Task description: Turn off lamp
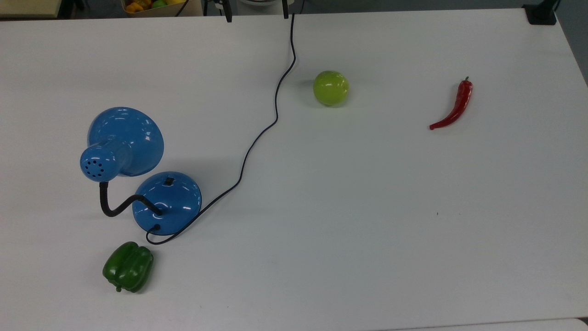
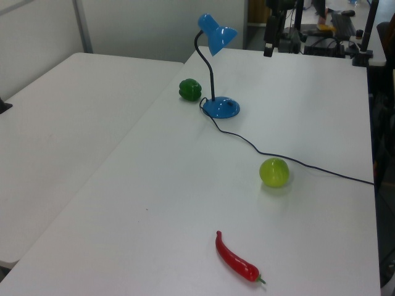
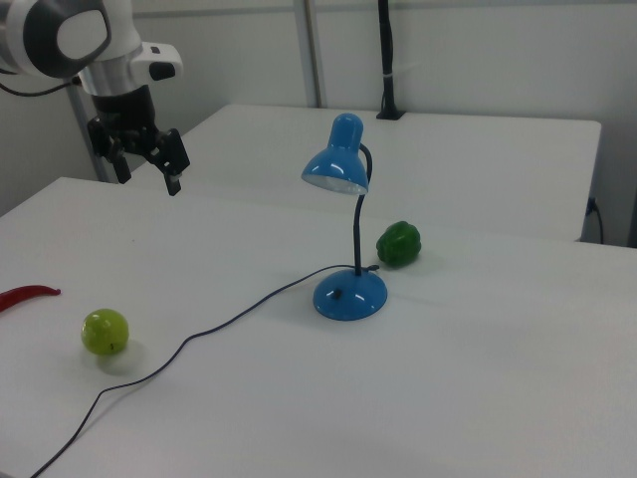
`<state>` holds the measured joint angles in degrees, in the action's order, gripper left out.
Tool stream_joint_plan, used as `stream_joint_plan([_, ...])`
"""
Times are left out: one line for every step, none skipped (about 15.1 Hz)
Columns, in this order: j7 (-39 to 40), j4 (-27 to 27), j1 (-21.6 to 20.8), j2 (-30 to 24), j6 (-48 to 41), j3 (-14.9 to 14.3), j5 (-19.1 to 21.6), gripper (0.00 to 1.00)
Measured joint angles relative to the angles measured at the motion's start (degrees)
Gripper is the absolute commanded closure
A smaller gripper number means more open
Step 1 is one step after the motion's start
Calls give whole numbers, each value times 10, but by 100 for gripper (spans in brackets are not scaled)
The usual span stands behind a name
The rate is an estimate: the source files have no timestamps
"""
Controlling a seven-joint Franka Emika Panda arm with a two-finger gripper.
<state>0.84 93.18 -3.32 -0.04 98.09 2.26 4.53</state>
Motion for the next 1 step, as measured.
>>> stream_joint_plan([10, 0, 0, 1, 0, 0, 0, 0])
